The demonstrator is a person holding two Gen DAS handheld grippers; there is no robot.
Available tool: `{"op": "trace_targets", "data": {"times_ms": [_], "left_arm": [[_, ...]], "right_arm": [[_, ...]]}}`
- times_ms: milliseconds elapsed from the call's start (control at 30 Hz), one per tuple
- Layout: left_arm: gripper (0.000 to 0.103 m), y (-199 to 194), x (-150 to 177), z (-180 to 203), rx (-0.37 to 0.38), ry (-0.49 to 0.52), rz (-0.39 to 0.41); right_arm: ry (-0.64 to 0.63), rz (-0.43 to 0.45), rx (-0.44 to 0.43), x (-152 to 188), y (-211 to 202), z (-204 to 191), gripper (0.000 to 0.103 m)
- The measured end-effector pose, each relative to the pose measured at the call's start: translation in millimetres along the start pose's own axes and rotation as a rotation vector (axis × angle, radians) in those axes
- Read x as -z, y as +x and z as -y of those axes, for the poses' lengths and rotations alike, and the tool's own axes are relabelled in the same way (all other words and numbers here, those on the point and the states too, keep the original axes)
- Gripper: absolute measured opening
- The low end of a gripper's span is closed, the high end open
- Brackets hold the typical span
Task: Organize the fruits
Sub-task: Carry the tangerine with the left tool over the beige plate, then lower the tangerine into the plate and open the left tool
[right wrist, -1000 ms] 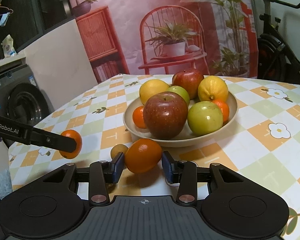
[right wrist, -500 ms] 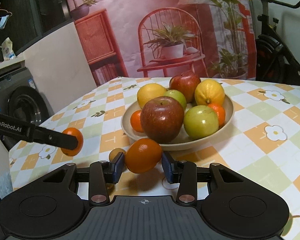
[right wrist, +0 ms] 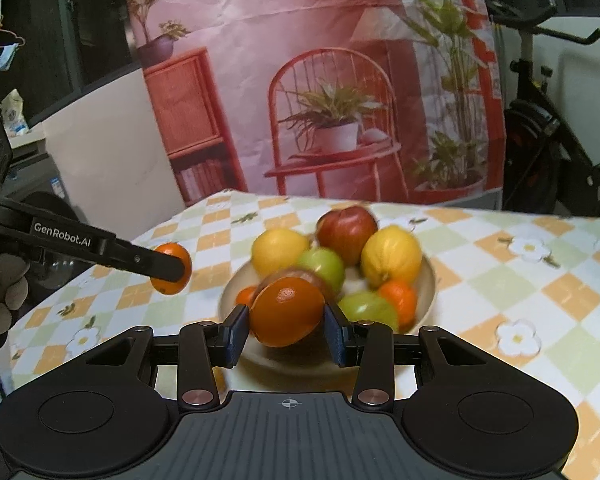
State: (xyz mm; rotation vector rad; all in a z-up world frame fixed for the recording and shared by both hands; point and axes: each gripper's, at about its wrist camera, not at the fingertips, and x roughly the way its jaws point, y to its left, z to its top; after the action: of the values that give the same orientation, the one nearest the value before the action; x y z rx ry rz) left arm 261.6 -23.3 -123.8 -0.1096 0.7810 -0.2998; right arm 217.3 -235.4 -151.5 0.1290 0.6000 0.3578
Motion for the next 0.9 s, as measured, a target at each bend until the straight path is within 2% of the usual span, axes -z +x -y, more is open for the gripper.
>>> {"op": "trace_targets", "data": {"times_ms": [267,533,900], "left_arm": [[0.036,33,-18,-5,-0.001,-0.007,-0.019],[0.036,58,-21,-7,0.014,-0.012,-0.057],[0.036,67,-23,-9,0.027,-0.018,-0.077]], "right_arm": [[-0.022,0.003,0.055,-22,26,18,0.037],[-0.015,-0.006,0.074,-21,48,30,0.038],[0.003,0.0,0.09,-19,55,37,0.038]]}}
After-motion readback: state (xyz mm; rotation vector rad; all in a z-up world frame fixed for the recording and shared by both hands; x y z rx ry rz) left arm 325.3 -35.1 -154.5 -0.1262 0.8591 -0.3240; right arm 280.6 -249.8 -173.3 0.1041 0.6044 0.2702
